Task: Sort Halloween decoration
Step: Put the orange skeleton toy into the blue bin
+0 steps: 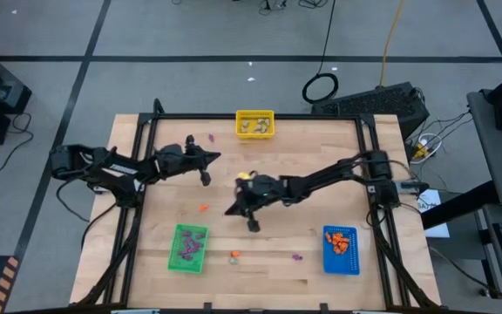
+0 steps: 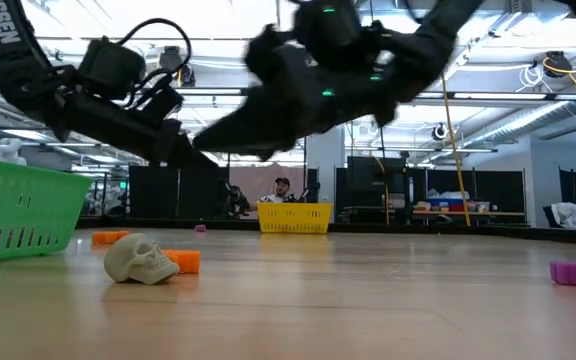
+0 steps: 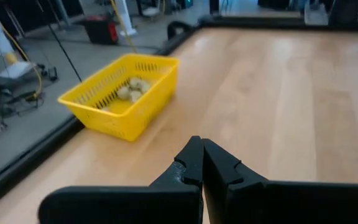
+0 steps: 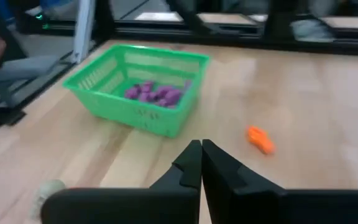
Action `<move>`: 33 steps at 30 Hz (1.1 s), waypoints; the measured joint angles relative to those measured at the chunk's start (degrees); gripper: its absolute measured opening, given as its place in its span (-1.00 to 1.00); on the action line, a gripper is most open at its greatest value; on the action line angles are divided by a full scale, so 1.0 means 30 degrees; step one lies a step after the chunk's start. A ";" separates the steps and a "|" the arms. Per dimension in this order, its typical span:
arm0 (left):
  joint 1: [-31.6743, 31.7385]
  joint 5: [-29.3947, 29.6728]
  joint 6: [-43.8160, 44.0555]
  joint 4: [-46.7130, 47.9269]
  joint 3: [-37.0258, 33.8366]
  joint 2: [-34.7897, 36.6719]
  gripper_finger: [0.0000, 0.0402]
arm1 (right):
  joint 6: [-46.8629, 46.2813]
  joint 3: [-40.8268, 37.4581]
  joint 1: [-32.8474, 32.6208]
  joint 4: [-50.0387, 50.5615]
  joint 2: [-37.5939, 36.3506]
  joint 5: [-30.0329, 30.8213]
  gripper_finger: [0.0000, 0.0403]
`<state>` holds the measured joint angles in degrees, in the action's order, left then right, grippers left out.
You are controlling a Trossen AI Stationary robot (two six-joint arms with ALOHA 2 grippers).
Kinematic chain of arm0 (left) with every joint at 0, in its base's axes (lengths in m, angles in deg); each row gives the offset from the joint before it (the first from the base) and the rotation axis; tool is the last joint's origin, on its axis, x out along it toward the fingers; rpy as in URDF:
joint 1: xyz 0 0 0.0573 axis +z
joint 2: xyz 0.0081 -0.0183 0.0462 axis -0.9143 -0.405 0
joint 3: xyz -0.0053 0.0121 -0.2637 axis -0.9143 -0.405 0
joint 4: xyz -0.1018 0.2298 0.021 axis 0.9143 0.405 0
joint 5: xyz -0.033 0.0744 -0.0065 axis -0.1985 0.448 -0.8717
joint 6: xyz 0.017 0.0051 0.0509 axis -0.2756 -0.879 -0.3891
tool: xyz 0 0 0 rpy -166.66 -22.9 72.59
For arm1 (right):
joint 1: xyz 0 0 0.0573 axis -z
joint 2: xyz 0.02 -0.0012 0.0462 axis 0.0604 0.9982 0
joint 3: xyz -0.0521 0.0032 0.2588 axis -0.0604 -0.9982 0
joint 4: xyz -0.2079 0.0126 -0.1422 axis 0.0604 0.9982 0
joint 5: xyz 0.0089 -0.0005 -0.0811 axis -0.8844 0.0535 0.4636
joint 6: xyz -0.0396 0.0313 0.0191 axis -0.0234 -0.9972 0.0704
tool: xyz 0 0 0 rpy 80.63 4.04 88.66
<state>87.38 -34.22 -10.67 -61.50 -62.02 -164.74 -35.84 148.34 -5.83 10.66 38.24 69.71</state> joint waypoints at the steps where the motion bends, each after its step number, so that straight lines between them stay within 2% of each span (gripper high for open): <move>1: -0.0072 0.0000 -0.0024 0.0694 0.0294 0.0000 -1.00 | -0.0055 -0.0902 0.0029 -0.0325 -0.0584 0.0447 -1.00; 4: -0.0570 -0.0006 -0.0036 0.3704 0.1475 0.0022 -1.00 | -0.0060 -0.3537 0.0122 -0.0118 -0.2479 0.1856 -1.00; 9: -0.2027 -0.0563 -0.0392 1.0764 0.4146 0.0044 -1.00 | -0.0259 -0.7242 0.0144 -0.0208 -0.6562 0.3684 -1.00; 13: -0.3765 -0.0568 -0.0355 1.5847 0.6245 0.0044 -1.00 | -0.0960 -0.9331 0.0083 0.0550 -0.9145 0.4740 -1.00; 16: -0.5293 -0.1220 0.0254 1.8205 0.7284 0.0054 -1.00 | -0.1245 -1.0256 -0.0132 0.1004 -1.0498 0.5926 -1.00; 19: -0.6856 -0.2216 0.0633 1.9286 0.7653 0.0073 -1.00 | -0.1257 -1.0648 -0.0408 0.1561 -1.0970 0.6791 -1.00; 21: -0.7790 -0.2212 0.1105 2.0118 0.7772 0.0071 -1.00 | -0.1254 -1.0661 -0.0506 0.1428 -1.1070 0.6830 -1.00; 26: -0.8810 0.0065 0.3680 2.3860 0.8730 0.0066 -0.97 | -0.1254 -1.0640 -0.0634 0.1524 -1.1040 0.6821 -1.00; 33: -0.9271 -0.0269 0.7775 2.8599 0.9140 0.0066 -0.57 | -0.1333 -1.0640 -0.0636 0.1521 -1.1054 0.6823 -1.00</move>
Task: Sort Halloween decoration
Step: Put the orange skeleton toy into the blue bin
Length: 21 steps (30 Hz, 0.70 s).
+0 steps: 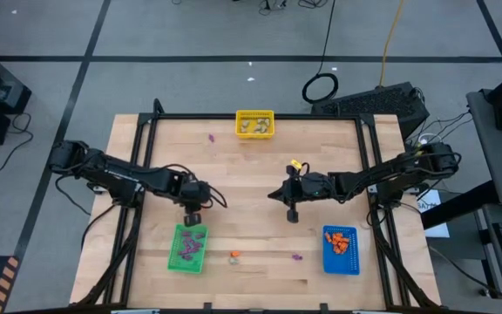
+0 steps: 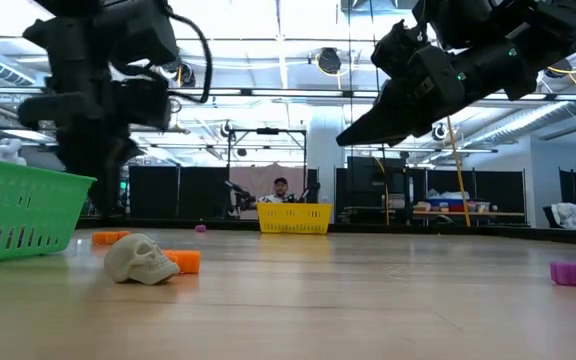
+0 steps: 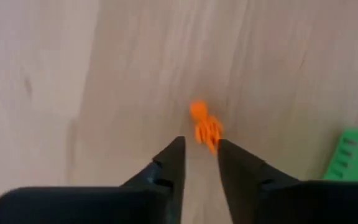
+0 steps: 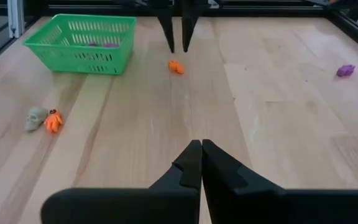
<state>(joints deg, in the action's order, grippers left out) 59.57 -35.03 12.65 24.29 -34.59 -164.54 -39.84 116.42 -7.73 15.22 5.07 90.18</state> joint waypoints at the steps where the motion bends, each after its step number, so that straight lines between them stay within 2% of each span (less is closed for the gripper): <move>1: -0.0014 -0.0166 0.0641 0.0442 0.0000 0.0000 -0.50 | -0.0001 0.0000 0.0000 0.0032 0.0004 0.0000 -1.00; 6: -0.0215 -0.0288 0.1846 -0.0093 -0.0540 0.0000 -0.26 | -0.0001 0.0000 0.0000 0.0105 0.0006 0.0000 -1.00; 11: -0.0237 -0.0312 0.1842 -0.2165 -0.1420 -0.0007 -0.22 | -0.0001 0.0000 0.0000 0.0103 0.0006 0.0000 -1.00; 15: -0.0237 -0.0125 0.1850 -0.2966 -0.2134 -0.0108 -0.32 | -0.0008 0.0000 0.0000 0.0103 0.0006 0.0000 -1.00; 21: -0.0243 -0.0335 0.2282 -0.3574 -0.2884 -0.0517 -0.61 | -0.0008 0.0000 -0.0007 0.0103 0.0006 0.0000 -1.00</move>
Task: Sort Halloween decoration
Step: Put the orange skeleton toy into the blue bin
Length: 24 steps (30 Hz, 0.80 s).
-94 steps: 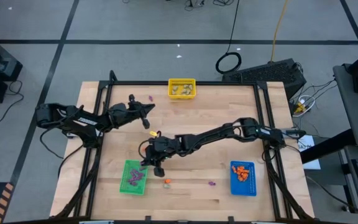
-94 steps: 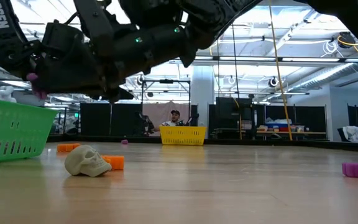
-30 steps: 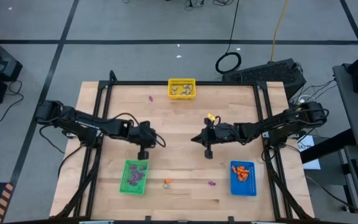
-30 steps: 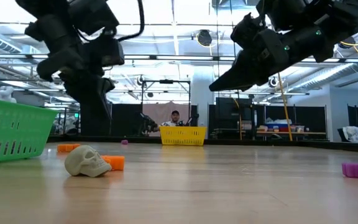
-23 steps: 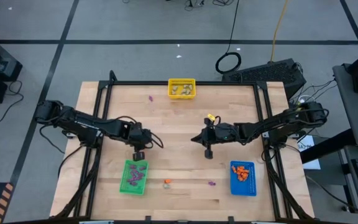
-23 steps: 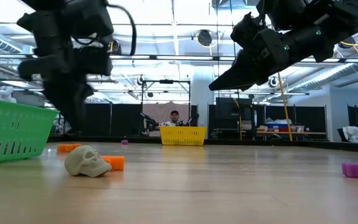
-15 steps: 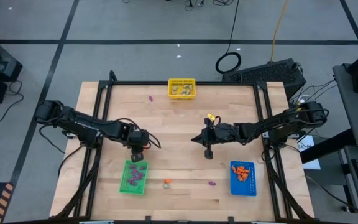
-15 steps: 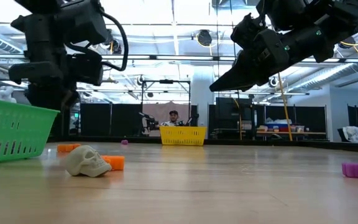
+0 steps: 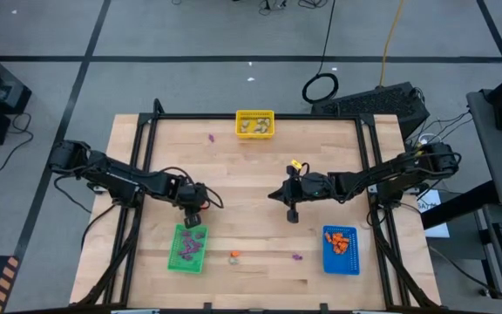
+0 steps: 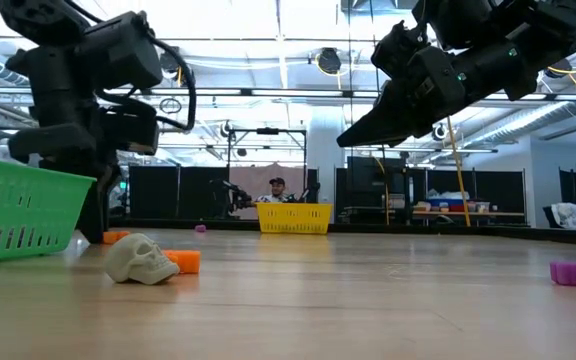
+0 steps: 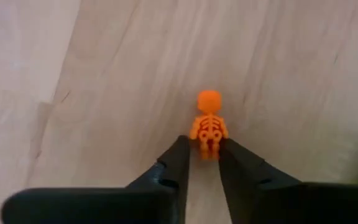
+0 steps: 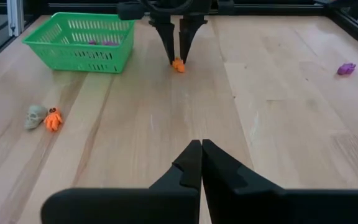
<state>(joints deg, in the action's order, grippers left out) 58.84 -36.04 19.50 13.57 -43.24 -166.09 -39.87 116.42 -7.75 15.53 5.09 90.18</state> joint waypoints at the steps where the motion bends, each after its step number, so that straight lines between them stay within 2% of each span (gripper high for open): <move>1: -0.0009 0.0006 -0.0095 -0.0205 -0.0043 -0.0013 -0.66 | 0.0000 0.0000 0.0000 -0.0007 0.0000 0.0000 -1.00; 7: -0.0027 0.0489 -0.1739 -0.1794 -0.0158 -0.0058 -0.95 | -0.0076 0.0000 0.0000 0.0000 0.0000 0.0018 -1.00; 13: 0.0590 0.0820 -0.3232 -0.6570 -0.0285 -0.0091 -0.98 | -0.0211 0.0007 0.0000 0.0153 0.0011 0.0496 -1.00; 18: 0.1653 -0.1475 -0.4277 -1.2325 -0.0804 -0.0124 -0.99 | 0.0202 0.0015 -0.0340 -0.0319 0.0172 0.0998 -0.93; 24: 0.2591 -0.3832 -0.4392 -1.6542 -0.0868 -0.0620 -0.99 | 0.1912 0.0630 -0.1075 -0.2047 0.1140 0.1555 -0.62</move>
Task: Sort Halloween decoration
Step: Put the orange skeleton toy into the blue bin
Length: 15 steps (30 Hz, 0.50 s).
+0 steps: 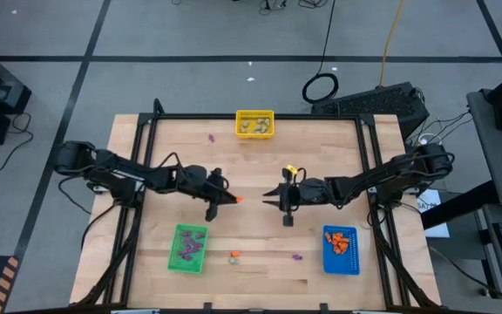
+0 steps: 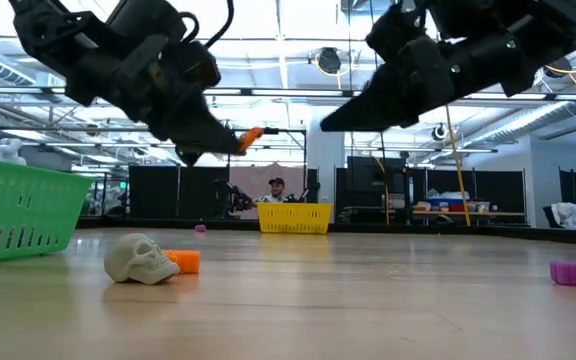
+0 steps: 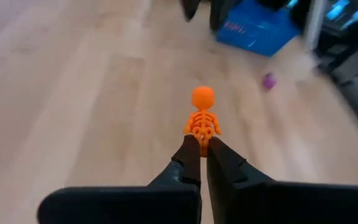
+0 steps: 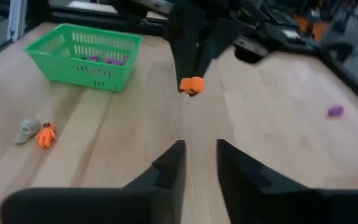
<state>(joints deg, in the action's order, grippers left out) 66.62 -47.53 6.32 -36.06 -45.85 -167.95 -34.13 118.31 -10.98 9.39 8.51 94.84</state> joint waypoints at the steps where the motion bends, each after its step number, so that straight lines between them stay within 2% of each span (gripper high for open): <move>1: 0.0112 -0.0496 0.0426 -0.0462 0.0006 -0.0125 -0.99 | 0.0456 0.0235 -0.0078 0.0053 0.0172 0.0006 -0.55; 5: 0.0559 -0.2409 0.1883 -0.1464 0.0076 -0.0593 -1.00 | 0.2205 0.1588 -0.0164 0.0665 0.0697 -0.0017 -0.31; 8: 0.0651 -0.3015 0.2391 -0.1413 0.0267 -0.0832 -1.00 | 0.3445 0.2796 -0.0157 0.1732 0.1037 -0.0120 -0.20; 15: 0.0708 -0.3529 0.2459 -0.1446 0.0672 -0.0867 -1.00 | 0.5281 0.5814 -0.0044 0.5589 0.2537 -0.1199 -0.18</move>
<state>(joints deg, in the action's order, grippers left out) 68.74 -58.12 13.70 -40.39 -43.83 -170.55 -18.29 135.76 -11.11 26.16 16.12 91.25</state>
